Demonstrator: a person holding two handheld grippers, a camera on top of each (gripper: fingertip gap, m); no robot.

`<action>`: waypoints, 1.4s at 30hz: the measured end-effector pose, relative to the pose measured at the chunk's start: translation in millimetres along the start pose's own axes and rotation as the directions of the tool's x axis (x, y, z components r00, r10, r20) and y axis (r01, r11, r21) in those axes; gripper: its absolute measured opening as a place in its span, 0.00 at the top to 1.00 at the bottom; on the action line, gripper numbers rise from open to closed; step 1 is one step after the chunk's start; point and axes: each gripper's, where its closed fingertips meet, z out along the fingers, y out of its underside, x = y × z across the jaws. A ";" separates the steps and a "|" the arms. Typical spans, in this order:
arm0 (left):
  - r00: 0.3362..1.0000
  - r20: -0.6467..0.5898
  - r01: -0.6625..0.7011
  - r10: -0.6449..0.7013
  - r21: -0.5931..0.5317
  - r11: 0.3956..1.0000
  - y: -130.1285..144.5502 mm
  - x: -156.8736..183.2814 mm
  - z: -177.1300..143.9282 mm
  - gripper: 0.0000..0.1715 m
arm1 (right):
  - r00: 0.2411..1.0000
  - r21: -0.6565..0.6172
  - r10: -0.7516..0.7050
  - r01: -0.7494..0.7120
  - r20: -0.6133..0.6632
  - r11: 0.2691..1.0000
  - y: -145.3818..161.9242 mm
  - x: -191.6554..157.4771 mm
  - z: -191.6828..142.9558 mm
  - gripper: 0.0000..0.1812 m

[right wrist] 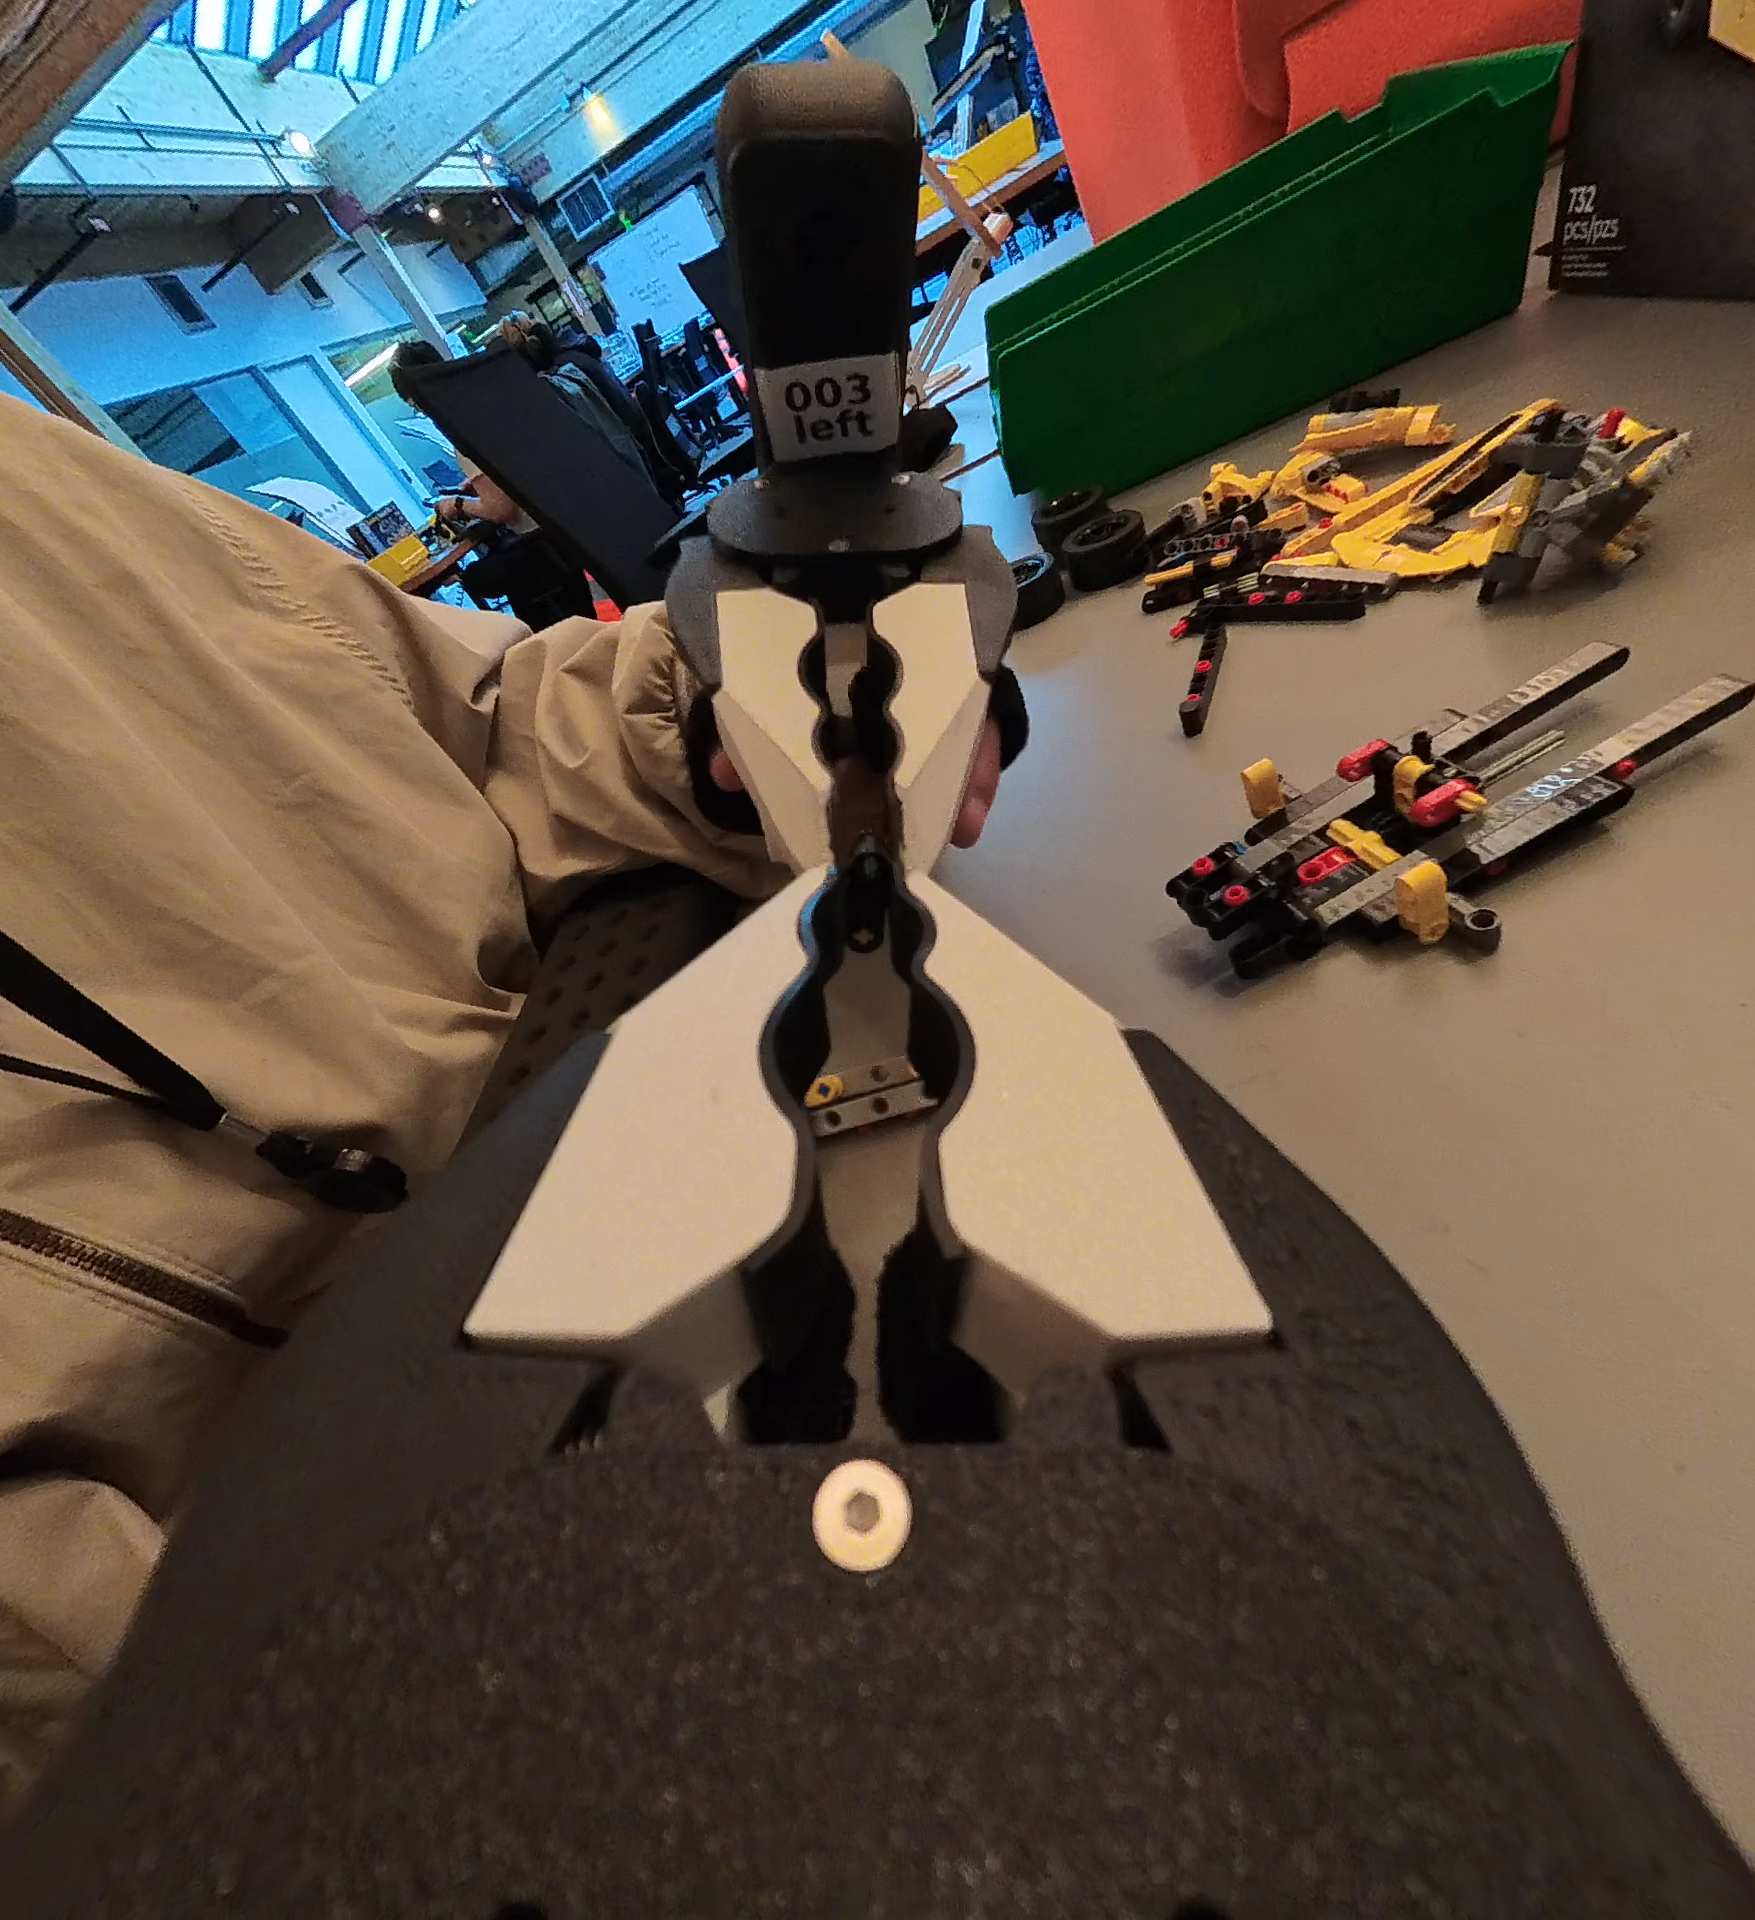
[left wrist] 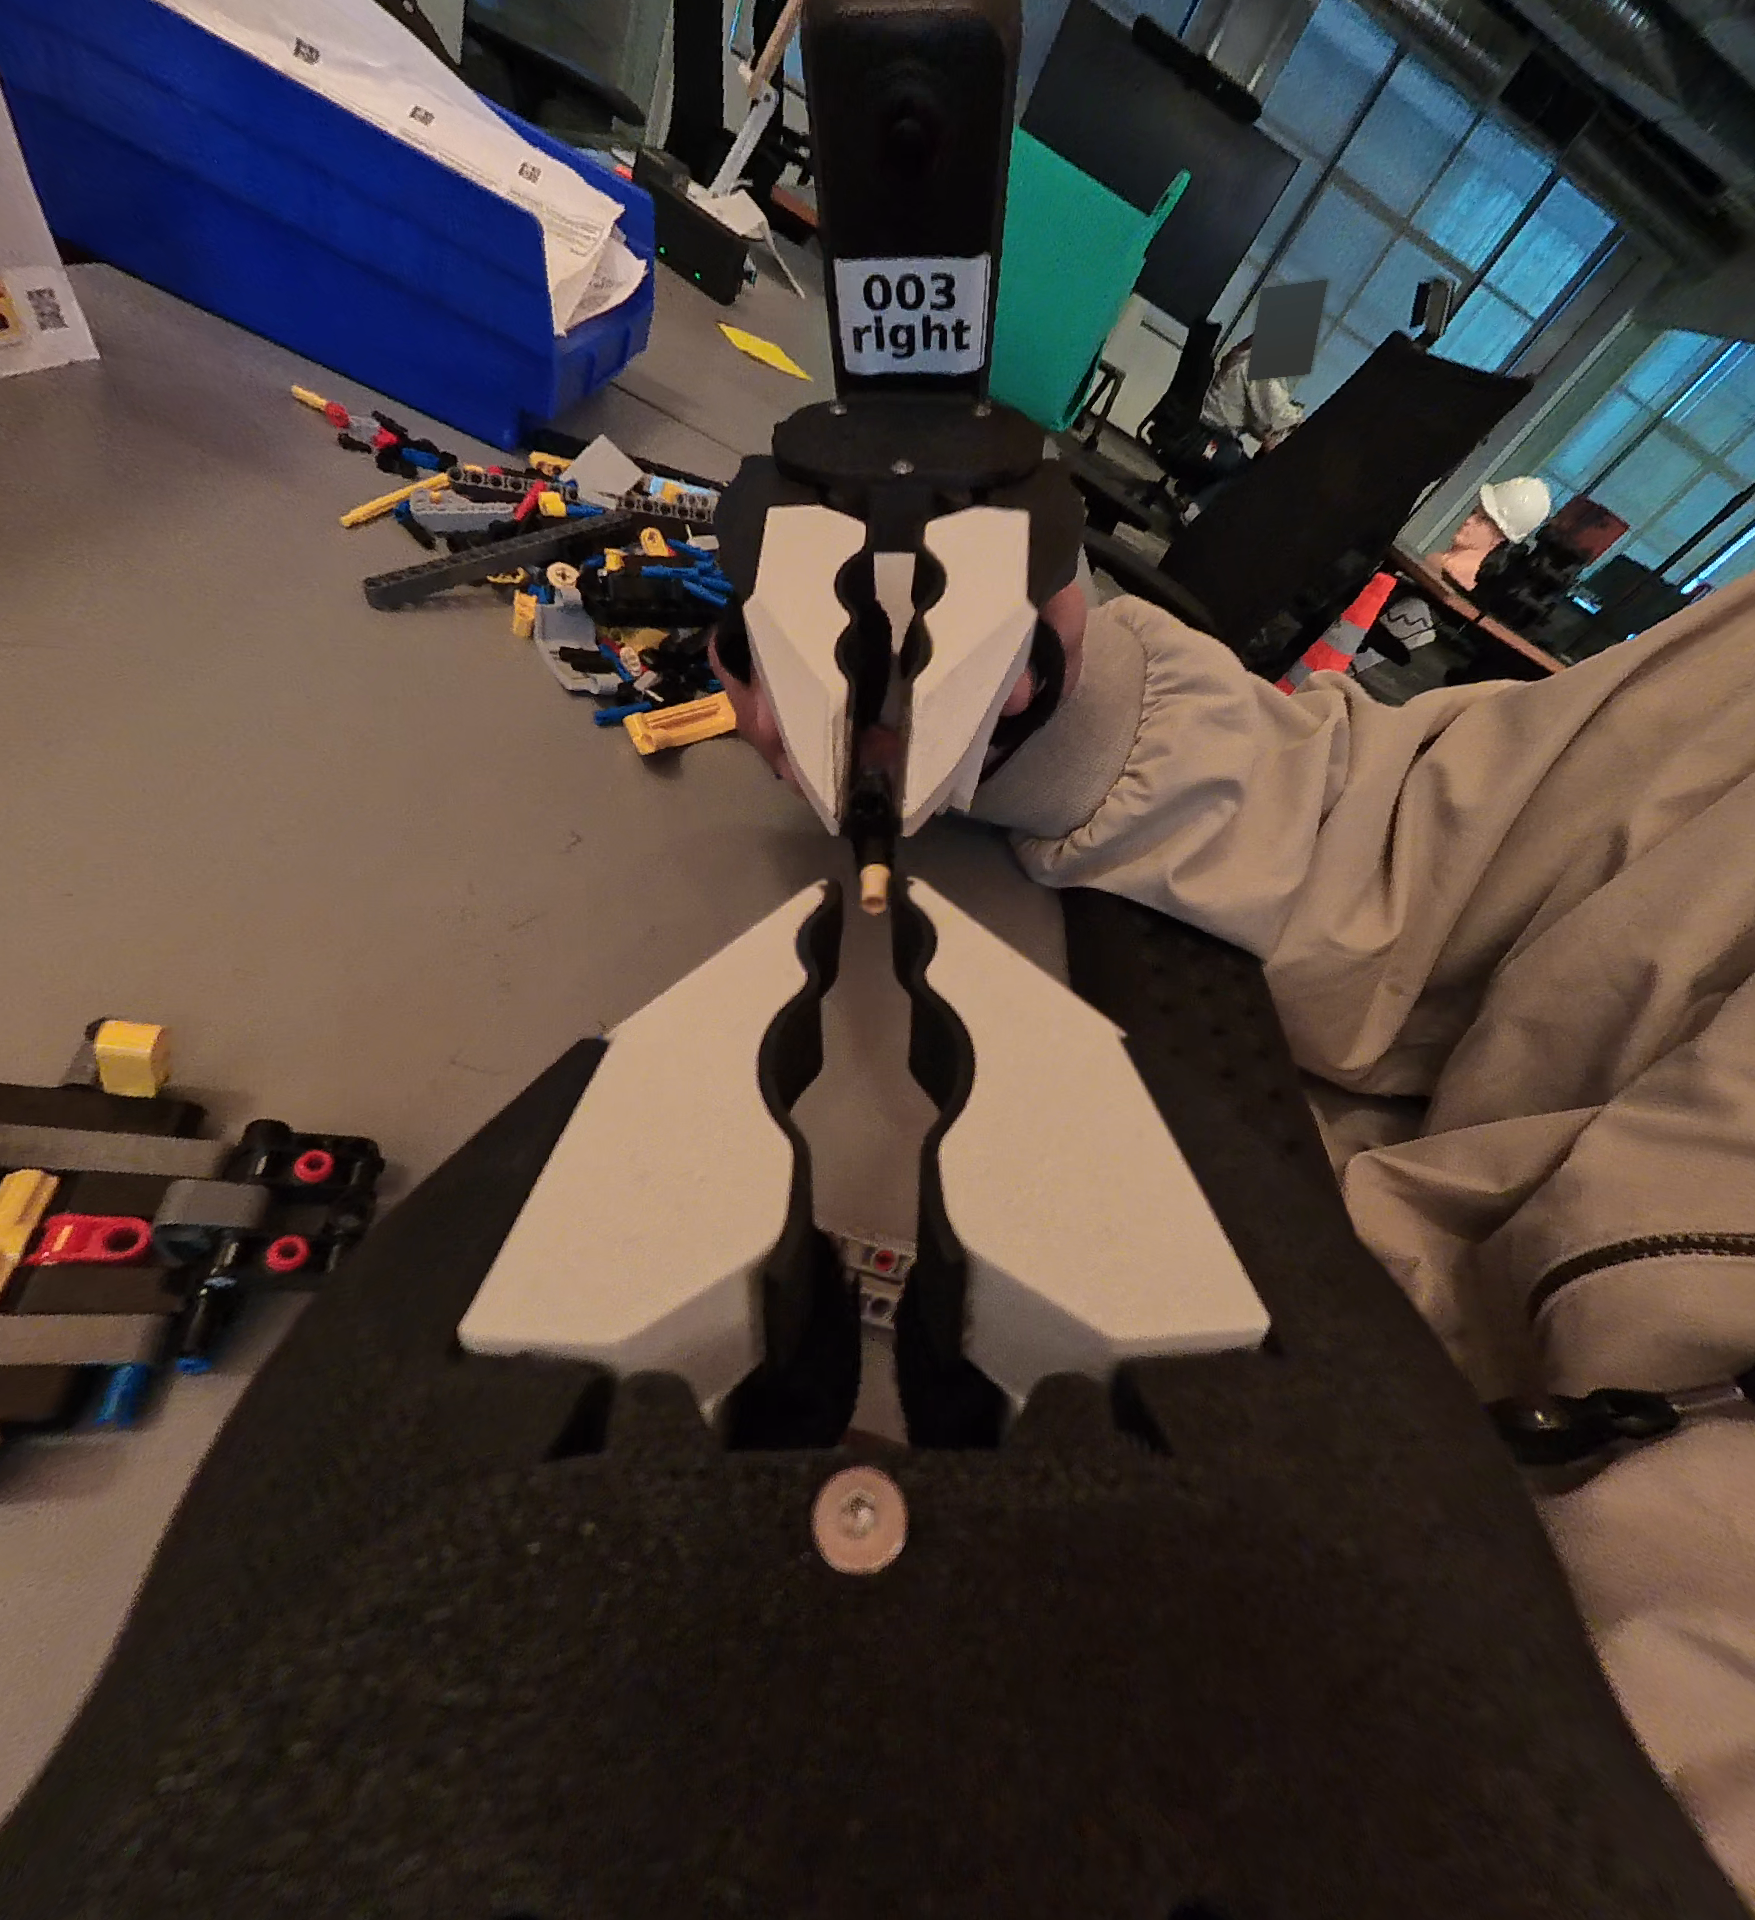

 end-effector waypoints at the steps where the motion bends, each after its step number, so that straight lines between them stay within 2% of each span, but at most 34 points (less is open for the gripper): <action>1: 1.000 -0.002 0.000 0.000 -0.003 1.000 0.6 0.3 0.5 0.95 | 1.000 -0.003 0.000 0.000 0.001 1.000 0.5 -0.2 0.3 0.97; 13: 0.999 -0.007 -0.048 0.048 0.030 0.998 -4.1 4.0 -1.1 0.98 | 1.000 0.033 0.009 -0.010 0.023 0.999 -3.8 -3.2 0.0 0.96; 16: 0.999 -0.002 -0.043 0.043 0.038 0.998 -5.4 3.0 -2.0 0.98 | 1.000 -0.006 -0.013 0.013 0.010 1.000 3.3 -3.1 4.7 0.93; 19: 0.998 -0.016 -0.053 0.054 0.052 0.997 -7.5 6.2 -2.9 0.98 | 0.999 0.006 -0.051 0.051 0.009 0.999 0.2 -5.1 4.1 0.96; 24: 0.994 0.003 -0.110 0.110 0.084 0.990 -14.3 9.9 -5.0 0.98 | 0.998 0.029 -0.049 0.048 0.038 0.998 -5.9 -9.7 2.6 0.97; 27: 0.986 0.030 -0.166 0.165 0.065 0.984 -12.9 10.9 -5.1 0.98 | 0.997 -0.005 -0.057 0.058 0.043 0.998 -2.2 -11.2 0.8 0.97; 28: 0.986 0.048 -0.162 0.158 0.100 0.982 -19.0 8.1 -10.9 0.98 | 0.998 -0.004 -0.053 0.053 0.028 0.999 -3.6 -8.7 -4.4 0.97; 30: 0.994 0.070 -0.096 0.082 0.238 0.967 -42.4 -5.3 -41.2 0.98 | 0.999 0.054 -0.010 0.013 -0.043 0.998 -12.3 8.0 -35.4 0.97; 32: 0.994 0.099 -0.067 0.039 0.296 0.953 -54.7 -19.4 -61.2 0.98 | 0.995 0.109 0.026 -0.015 -0.096 0.994 -21.9 20.2 -60.8 0.97; 33: 0.992 0.116 -0.076 0.046 0.264 0.962 -50.8 -22.0 -58.3 0.98 | 0.988 0.032 0.032 -0.028 -0.148 0.999 -10.2 29.3 -60.3 0.97; 35: 0.964 0.223 -0.157 0.143 0.045 0.987 -19.2 -34.1 -34.1 0.98 | 0.940 -0.249 -0.085 0.001 -0.330 0.969 31.7 54.3 -49.7 0.97; 37: 0.910 0.308 -0.223 0.277 -0.199 0.954 18.0 -48.7 -11.7 0.98 | 0.891 -0.495 -0.273 0.063 -0.363 0.866 64.9 61.5 -36.4 0.97; 38: 0.895 0.320 -0.230 0.312 -0.268 0.936 29.3 -52.3 -3.7 0.98 | 0.876 -0.552 -0.331 0.092 -0.352 0.829 72.9 60.9 -29.8 0.97; 40: 0.889 0.340 -0.201 0.306 -0.312 0.929 36.9 -57.3 6.6 0.98 | 0.858 -0.580 -0.375 0.115 -0.351 0.806 79.6 62.4 -23.9 0.96; 42: 0.923 0.302 -0.143 0.240 -0.312 0.939 40.6 -54.2 17.2 0.98 | 0.882 -0.570 -0.314 0.064 -0.353 0.819 84.2 63.5 -23.7 0.97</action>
